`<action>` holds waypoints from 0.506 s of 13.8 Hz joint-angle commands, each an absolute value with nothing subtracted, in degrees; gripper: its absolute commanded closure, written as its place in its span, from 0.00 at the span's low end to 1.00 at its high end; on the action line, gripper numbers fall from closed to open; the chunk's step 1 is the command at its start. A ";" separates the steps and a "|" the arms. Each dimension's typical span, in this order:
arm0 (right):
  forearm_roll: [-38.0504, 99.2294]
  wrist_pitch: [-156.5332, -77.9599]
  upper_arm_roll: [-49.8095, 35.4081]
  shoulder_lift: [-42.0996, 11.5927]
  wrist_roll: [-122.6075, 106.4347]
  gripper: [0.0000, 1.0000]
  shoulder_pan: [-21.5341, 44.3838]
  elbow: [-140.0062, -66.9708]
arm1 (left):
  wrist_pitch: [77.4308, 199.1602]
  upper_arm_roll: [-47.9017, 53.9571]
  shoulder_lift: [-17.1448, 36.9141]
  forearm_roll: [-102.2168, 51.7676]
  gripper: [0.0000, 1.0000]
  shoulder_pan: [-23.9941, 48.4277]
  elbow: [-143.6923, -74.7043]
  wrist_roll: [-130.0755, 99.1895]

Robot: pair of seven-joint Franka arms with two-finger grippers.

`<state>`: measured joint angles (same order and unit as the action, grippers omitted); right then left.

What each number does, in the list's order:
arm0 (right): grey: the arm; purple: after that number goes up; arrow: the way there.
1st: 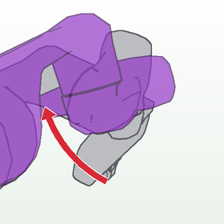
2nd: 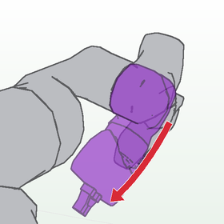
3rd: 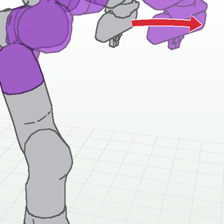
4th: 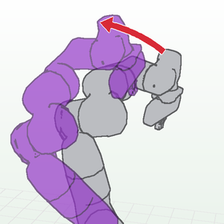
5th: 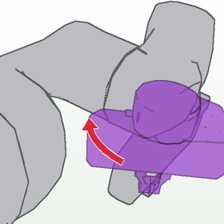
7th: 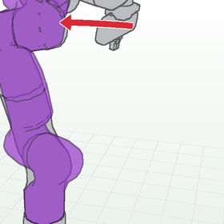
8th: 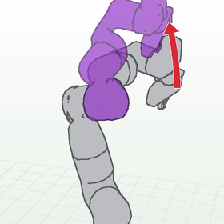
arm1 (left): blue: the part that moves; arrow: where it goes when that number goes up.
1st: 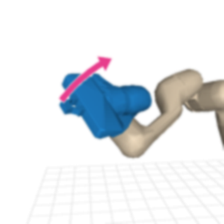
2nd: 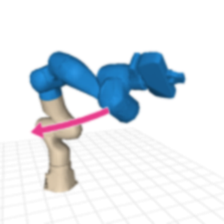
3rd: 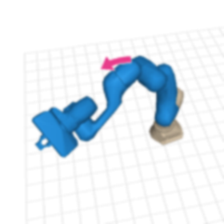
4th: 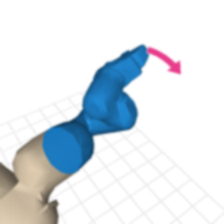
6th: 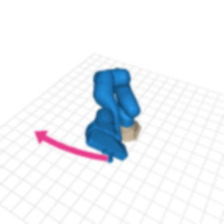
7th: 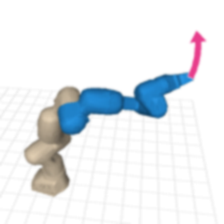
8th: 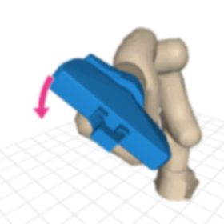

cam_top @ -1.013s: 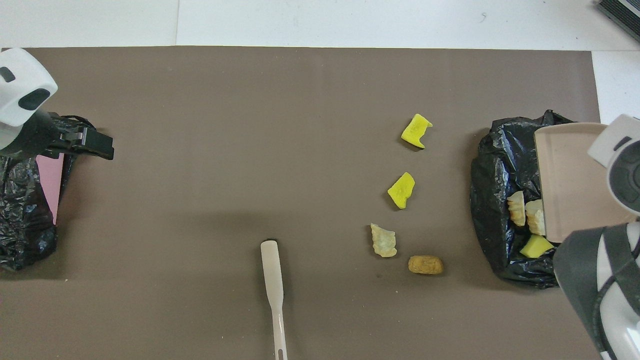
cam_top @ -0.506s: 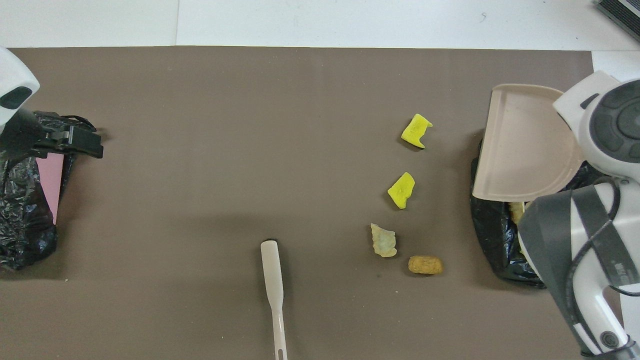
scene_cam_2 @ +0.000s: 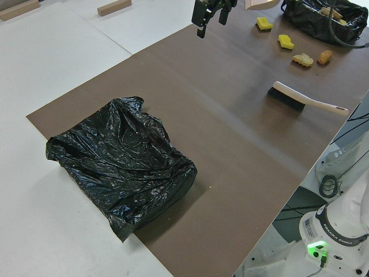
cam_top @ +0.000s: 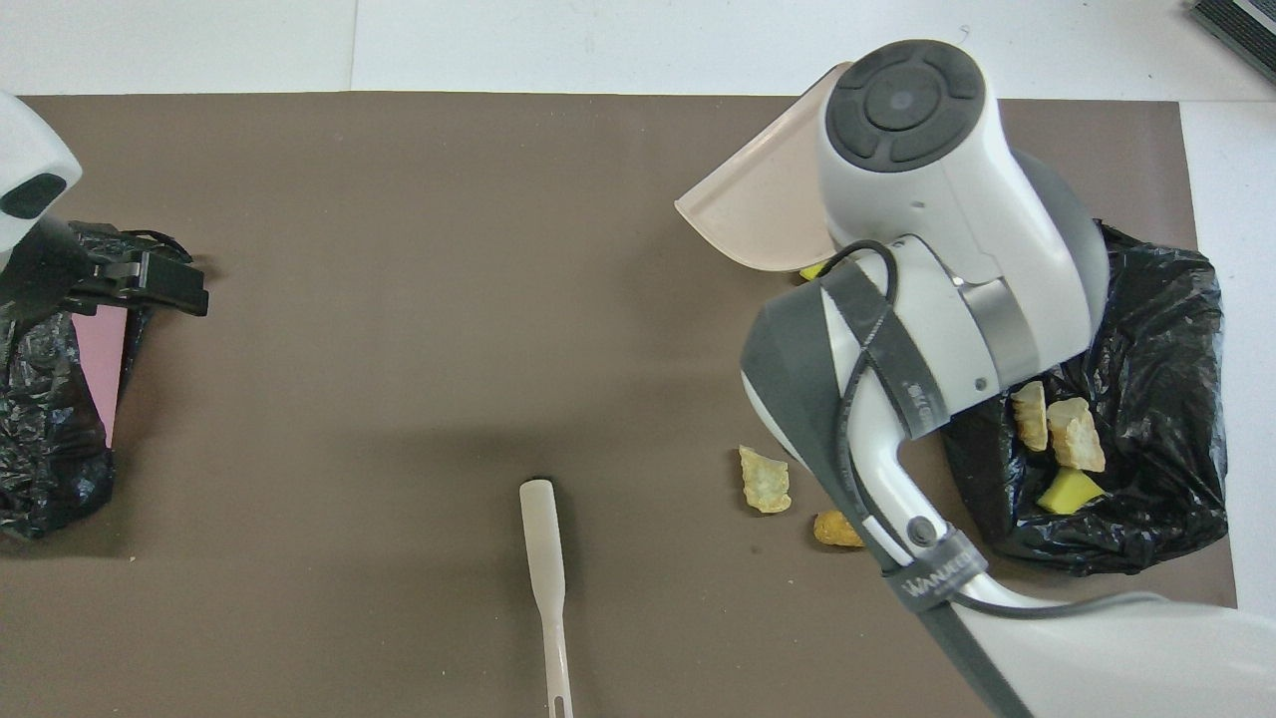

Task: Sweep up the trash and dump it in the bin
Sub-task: 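Bring the empty dustpan back and set it down with the right gripper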

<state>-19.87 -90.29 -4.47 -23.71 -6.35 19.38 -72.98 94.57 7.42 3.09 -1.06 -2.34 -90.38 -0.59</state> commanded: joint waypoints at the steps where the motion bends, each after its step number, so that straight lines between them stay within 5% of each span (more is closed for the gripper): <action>1: -15.05 -87.97 -4.31 -32.93 6.98 1.00 22.49 -62.15 | 93.78 7.82 2.37 -0.88 0.00 -2.99 -90.44 0.00; 7: -8.71 -94.21 -4.22 -42.00 28.27 1.00 29.79 -57.04 | 93.78 7.82 2.20 -0.79 0.00 -2.90 -90.62 0.18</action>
<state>-11.38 -92.97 -4.48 -39.00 23.24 28.38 -60.72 94.56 7.44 3.09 -1.06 -2.34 -90.38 -0.57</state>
